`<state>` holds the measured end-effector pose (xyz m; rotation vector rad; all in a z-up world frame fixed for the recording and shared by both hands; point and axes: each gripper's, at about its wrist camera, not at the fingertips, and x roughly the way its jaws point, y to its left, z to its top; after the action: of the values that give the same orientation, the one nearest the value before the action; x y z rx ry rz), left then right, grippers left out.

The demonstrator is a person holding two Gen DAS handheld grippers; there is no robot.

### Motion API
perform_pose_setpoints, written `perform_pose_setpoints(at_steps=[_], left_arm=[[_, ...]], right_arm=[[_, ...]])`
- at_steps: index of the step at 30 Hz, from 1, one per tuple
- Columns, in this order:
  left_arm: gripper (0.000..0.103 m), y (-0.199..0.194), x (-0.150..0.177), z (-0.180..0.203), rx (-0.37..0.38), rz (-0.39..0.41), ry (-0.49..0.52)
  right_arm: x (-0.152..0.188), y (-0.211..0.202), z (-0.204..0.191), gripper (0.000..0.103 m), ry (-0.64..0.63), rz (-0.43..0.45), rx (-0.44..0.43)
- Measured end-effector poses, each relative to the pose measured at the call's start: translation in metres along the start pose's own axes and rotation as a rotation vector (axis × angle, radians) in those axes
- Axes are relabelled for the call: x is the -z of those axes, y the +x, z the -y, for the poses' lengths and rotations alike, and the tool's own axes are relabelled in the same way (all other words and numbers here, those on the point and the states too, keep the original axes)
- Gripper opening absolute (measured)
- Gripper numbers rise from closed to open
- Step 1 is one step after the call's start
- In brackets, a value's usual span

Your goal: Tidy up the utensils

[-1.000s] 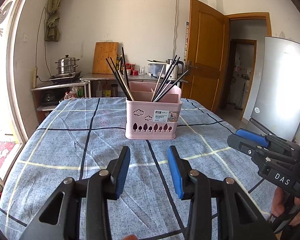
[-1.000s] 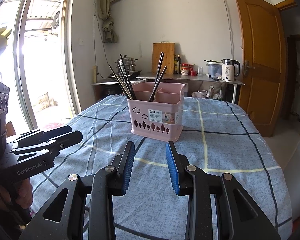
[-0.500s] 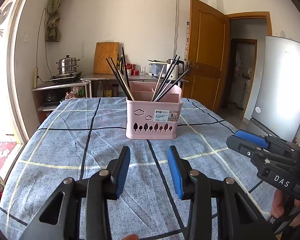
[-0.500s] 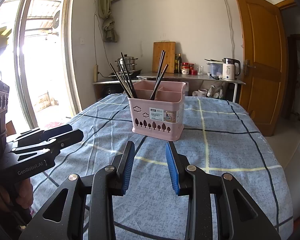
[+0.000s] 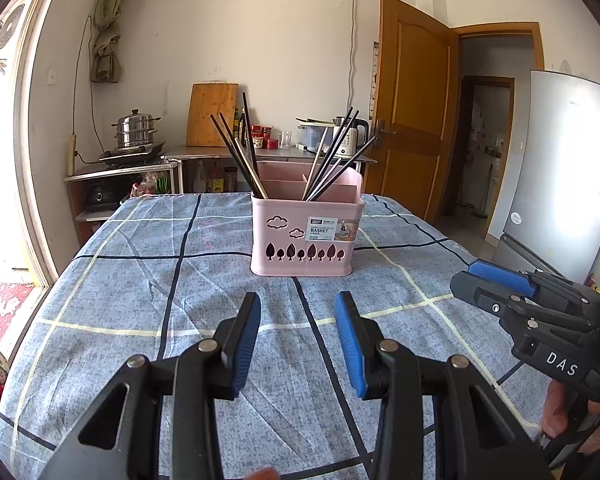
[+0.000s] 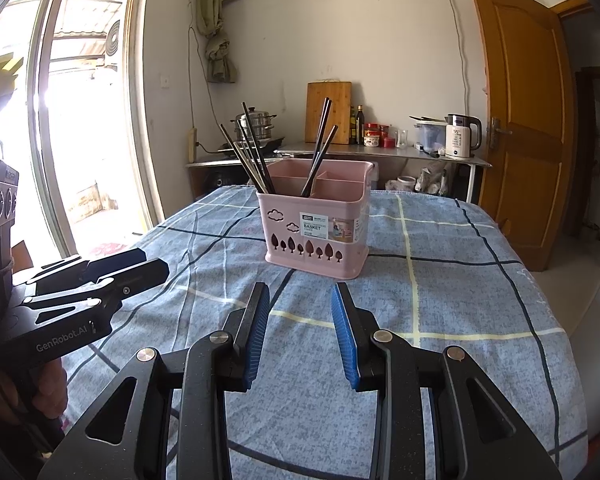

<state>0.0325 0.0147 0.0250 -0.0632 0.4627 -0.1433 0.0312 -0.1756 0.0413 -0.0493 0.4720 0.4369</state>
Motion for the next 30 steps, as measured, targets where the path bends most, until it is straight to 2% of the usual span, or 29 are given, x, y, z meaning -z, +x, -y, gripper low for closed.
perform_pose_setpoints(at_steps=[30], left_arm=[[0.041, 0.0001, 0.0016, 0.0029, -0.009, -0.007, 0.004]], right_arm=[[0.0004, -0.0011, -0.0006, 0.033, -0.001, 0.001, 0.000]])
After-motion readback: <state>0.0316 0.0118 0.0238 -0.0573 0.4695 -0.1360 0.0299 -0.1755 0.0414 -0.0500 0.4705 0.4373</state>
